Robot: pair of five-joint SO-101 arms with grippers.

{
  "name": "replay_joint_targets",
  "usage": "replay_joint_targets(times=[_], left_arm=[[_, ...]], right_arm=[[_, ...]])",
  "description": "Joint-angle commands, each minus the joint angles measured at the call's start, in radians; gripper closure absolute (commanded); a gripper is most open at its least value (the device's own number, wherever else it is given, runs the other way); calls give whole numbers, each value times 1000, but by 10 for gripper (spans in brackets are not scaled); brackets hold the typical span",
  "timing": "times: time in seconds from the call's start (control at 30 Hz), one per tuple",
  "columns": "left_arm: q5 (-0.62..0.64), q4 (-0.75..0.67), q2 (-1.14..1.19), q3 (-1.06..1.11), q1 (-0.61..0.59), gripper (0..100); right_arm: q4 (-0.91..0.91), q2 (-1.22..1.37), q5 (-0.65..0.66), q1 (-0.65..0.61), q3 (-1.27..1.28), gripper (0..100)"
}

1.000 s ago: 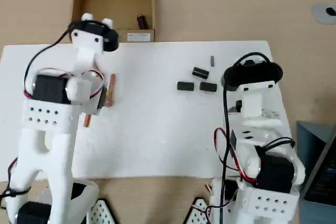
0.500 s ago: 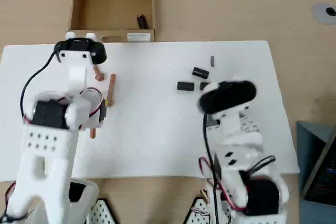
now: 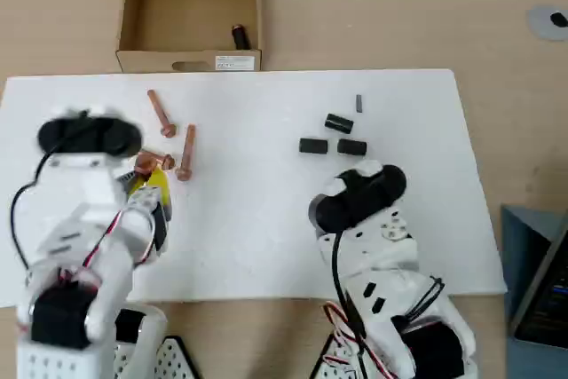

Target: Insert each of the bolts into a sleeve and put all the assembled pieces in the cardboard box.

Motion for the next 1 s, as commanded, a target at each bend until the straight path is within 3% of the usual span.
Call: replay_joint_targets(times=[0.0, 0.3, 0.47, 0.67, 0.8, 0.97], left_arm=[[77, -26, -127, 23, 12, 998], [101, -37, -381, 124, 14, 998], [321, -37, -367, 135, 14, 998], [601, -40, -367, 127, 175, 996], [641, -74, -367, 124, 269, 995], [637, -207, -367, 130, 279, 995]], right_arm=[[-109, -107, -8, -68, 41, 989], [-256, -122, -8, -311, 162, 989], [-321, -122, -8, -443, 209, 989], [-402, -122, -6, -507, 252, 989], [-414, -122, -3, -516, 254, 989], [-410, -122, -2, -516, 252, 989]])
